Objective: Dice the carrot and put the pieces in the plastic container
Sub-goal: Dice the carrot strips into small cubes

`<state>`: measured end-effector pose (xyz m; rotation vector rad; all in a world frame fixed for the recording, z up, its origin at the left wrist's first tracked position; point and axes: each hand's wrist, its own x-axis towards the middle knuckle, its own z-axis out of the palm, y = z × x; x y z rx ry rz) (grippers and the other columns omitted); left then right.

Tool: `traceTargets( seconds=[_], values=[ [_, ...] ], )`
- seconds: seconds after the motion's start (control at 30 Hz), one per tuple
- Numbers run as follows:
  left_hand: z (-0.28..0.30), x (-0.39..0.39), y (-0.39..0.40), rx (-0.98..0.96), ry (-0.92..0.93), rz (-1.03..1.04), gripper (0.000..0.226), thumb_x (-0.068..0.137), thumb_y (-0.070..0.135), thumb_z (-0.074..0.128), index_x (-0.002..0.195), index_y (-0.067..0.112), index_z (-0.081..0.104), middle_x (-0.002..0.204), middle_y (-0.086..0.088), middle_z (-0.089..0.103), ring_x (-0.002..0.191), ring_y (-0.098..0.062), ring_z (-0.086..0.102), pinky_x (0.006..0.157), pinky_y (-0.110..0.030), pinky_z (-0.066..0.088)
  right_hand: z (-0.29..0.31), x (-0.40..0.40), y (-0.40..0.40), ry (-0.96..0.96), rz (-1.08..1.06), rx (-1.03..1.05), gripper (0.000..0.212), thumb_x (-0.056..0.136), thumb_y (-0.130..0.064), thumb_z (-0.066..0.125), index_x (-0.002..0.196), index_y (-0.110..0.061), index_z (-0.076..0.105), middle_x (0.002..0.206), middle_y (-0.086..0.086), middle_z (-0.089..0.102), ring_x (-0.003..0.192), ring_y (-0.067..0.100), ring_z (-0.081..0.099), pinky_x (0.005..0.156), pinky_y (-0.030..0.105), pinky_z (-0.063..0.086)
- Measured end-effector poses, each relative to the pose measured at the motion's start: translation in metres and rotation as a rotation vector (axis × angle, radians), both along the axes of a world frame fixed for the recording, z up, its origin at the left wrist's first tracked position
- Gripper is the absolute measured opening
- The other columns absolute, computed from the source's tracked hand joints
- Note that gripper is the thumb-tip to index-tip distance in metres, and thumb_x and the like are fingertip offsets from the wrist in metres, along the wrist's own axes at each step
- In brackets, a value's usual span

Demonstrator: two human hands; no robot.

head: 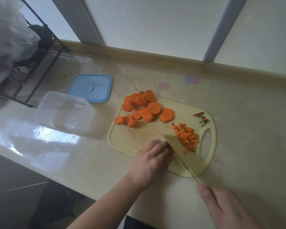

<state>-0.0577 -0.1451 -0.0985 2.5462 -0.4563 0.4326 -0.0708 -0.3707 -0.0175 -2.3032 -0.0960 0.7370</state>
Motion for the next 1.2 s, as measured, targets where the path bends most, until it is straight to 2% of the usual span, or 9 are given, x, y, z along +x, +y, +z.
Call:
traceTargets(
  seconds=[0.1,0.23,0.37,0.53,0.7,0.77,0.83,1.03,1.2],
  values=[
    [-0.002,0.000,0.001,-0.004,0.011,-0.009,0.014,0.096,0.013,0.069,0.103,0.002,0.074,0.115,-0.009,0.069,0.101,-0.029,0.065,0.086,-0.036,0.056,-0.002,-0.003,-0.002,-0.323,0.061,-0.167,0.086,0.096,-0.064,0.019,0.056,-0.002,0.062,0.051,0.015,0.046,0.073,-0.008,0.055,0.094,0.003,0.030],
    [-0.003,0.000,0.002,-0.019,0.019,-0.020,0.015,0.095,0.013,0.070,0.104,0.002,0.074,0.114,-0.010,0.069,0.102,-0.029,0.065,0.088,-0.035,0.056,-0.008,0.012,0.012,-0.102,0.061,-0.046,0.070,0.089,-0.063,0.025,0.062,-0.008,0.057,0.067,0.001,0.064,0.073,0.007,0.059,0.069,0.026,0.038],
    [-0.004,0.001,0.005,-0.011,0.006,-0.030,0.013,0.094,0.012,0.073,0.103,0.003,0.074,0.109,-0.010,0.068,0.100,-0.028,0.065,0.086,-0.035,0.056,-0.008,0.034,0.023,-0.098,0.010,0.073,0.059,0.093,-0.057,0.029,0.055,-0.014,0.040,0.052,-0.009,0.056,0.050,0.007,0.052,0.052,0.021,0.036],
    [-0.004,-0.002,0.006,-0.029,-0.014,-0.021,0.014,0.093,0.012,0.074,0.101,0.001,0.074,0.106,-0.013,0.068,0.099,-0.032,0.065,0.086,-0.037,0.056,-0.009,0.029,0.007,-0.057,-0.015,0.047,0.076,0.076,-0.077,0.017,0.056,-0.009,0.042,0.055,0.008,0.055,0.047,0.014,0.052,0.053,0.027,0.037],
    [-0.003,-0.001,0.007,-0.038,-0.020,-0.033,0.009,0.092,0.010,0.074,0.094,0.001,0.073,0.104,-0.011,0.068,0.098,-0.030,0.065,0.087,-0.035,0.056,0.004,0.019,0.014,-0.053,-0.003,0.049,0.055,0.094,-0.057,0.035,0.061,-0.016,0.047,0.063,0.002,0.061,0.055,0.011,0.056,0.062,0.033,0.040],
    [-0.004,0.000,0.008,-0.048,-0.018,-0.040,0.008,0.091,0.009,0.074,0.092,0.002,0.072,0.103,-0.011,0.068,0.099,-0.029,0.064,0.089,-0.034,0.055,0.005,0.015,0.014,-0.042,-0.011,0.012,0.056,0.094,-0.051,0.040,0.054,-0.011,0.045,0.066,-0.007,0.064,0.059,0.005,0.057,0.064,0.033,0.039],
    [-0.006,-0.001,0.008,-0.054,-0.008,-0.042,0.008,0.092,0.010,0.074,0.094,0.002,0.073,0.104,-0.010,0.069,0.102,-0.028,0.064,0.091,-0.034,0.055,0.003,0.012,0.014,-0.056,0.021,-0.001,0.068,0.088,-0.068,0.028,0.059,-0.011,0.050,0.069,-0.011,0.064,0.063,0.002,0.058,0.064,0.032,0.039],
    [-0.007,-0.001,0.008,-0.095,0.000,-0.033,0.009,0.092,0.010,0.073,0.098,0.003,0.075,0.110,-0.008,0.070,0.106,-0.028,0.065,0.091,-0.034,0.055,-0.008,-0.001,0.002,-0.086,0.031,-0.071,0.118,0.066,-0.093,-0.005,0.086,0.000,0.065,0.084,0.010,0.071,0.086,0.014,0.062,0.077,0.038,0.047],
    [-0.007,0.000,0.008,-0.108,0.000,-0.037,0.009,0.092,0.009,0.074,0.098,0.002,0.075,0.110,-0.010,0.070,0.107,-0.027,0.065,0.093,-0.034,0.055,-0.013,0.002,0.004,-0.059,0.045,-0.056,0.102,0.071,-0.090,0.000,0.071,-0.007,0.059,0.076,0.004,0.068,0.074,0.010,0.063,0.069,0.036,0.046]
  ],
)
